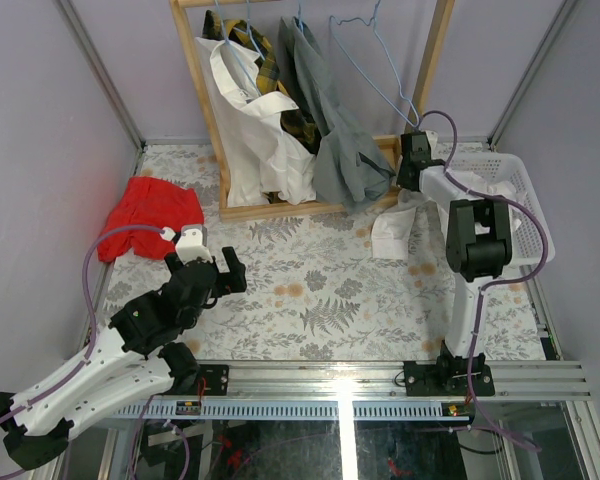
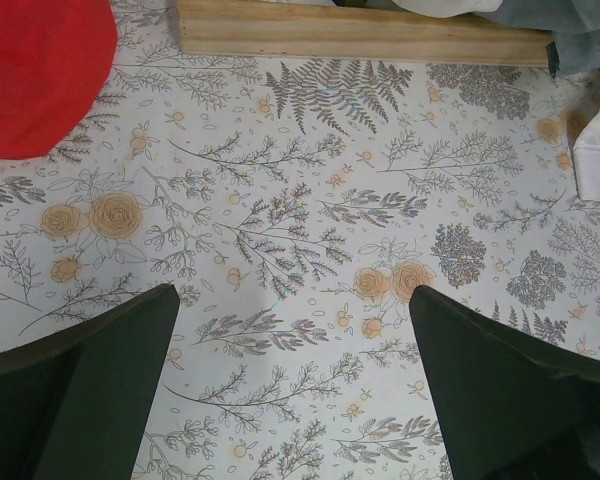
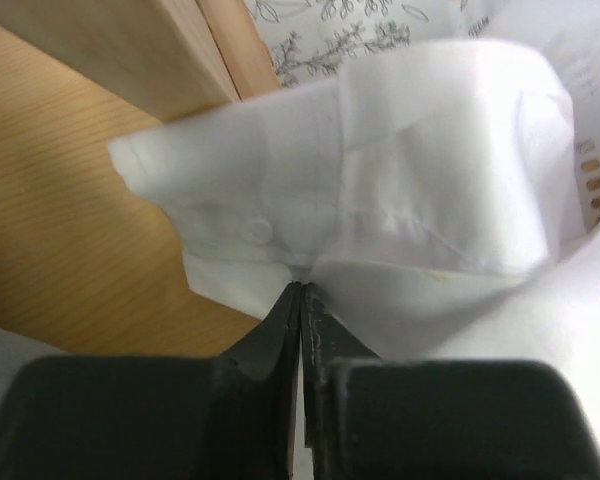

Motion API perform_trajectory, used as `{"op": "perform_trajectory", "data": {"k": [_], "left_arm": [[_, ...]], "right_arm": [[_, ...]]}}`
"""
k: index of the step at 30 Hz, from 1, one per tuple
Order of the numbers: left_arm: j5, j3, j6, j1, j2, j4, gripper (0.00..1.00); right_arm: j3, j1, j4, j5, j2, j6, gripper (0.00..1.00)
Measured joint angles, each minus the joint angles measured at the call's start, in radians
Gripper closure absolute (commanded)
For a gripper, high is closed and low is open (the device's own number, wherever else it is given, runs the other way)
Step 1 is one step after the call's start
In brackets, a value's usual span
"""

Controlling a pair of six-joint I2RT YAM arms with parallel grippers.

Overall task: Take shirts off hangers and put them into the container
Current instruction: Adjust the shirt in the bin.

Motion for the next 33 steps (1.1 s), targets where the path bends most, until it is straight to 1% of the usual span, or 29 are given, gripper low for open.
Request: {"op": "perform_trajectory", "data": {"k": [6,11,12,13,15,19,21,22,23,24,25,26,27,29,33], "left_arm": [[0.0,0.0,0.0,0.002,0.0,0.0,0.0],[0.0,0.0,0.0,0.002,0.0,0.0,0.0],[0.0,0.0,0.0,0.002,0.0,0.0,0.0],[0.0,0.0,0.0,0.002,0.0,0.0,0.0],[0.001,0.0,0.0,0.002,0.0,0.0,0.0],[0.004,0.0,0.004,0.005,0.0,0.0,0.0],[0.008,0.0,0.007,0.005,-0.001,0.0,0.0],[0.009,0.0,0.007,0.005,-0.002,0.0,0.0],[0.01,0.0,0.008,0.006,-0.003,0.0,0.0],[0.011,0.0,0.008,0.006,-0.004,0.001,0.0],[0.012,0.0,0.008,0.006,-0.005,0.001,0.0],[0.013,0.0,0.008,0.006,-0.005,0.002,0.0],[0.014,0.0,0.008,0.006,-0.004,0.002,0.0],[0.015,0.0,0.009,0.006,-0.002,0.003,0.0],[0.016,0.0,0.009,0.006,0.006,0.004,0.0]], "right_arm": [[-0.089,-0.001,0.025,-0.011,-0.099,0.009,1.0],[-0.165,0.0,0.049,0.016,-0.291,0.003,1.0],[-0.171,-0.001,0.055,0.032,-0.342,0.0,0.97],[-0.172,-0.001,0.063,0.057,-0.378,-0.005,0.92],[-0.175,-0.003,0.078,0.106,-0.441,-0.015,1.0],[-0.17,-0.026,0.064,0.147,-0.523,-0.021,0.97],[-0.188,-0.054,0.059,0.144,-0.549,-0.016,0.92],[-0.194,-0.077,0.042,0.139,-0.56,-0.01,0.85],[-0.189,-0.105,0.016,0.128,-0.562,-0.008,0.74],[-0.174,-0.127,-0.016,0.115,-0.557,-0.004,0.55],[-0.151,-0.146,-0.053,0.092,-0.547,0.002,0.44],[-0.124,-0.167,-0.087,0.049,-0.533,0.005,0.37],[-0.115,-0.174,-0.1,0.002,-0.526,0.02,0.35],[-0.131,-0.171,-0.113,-0.074,-0.53,0.051,0.34],[-0.253,-0.122,-0.117,-0.185,-0.568,0.113,0.32]]}}
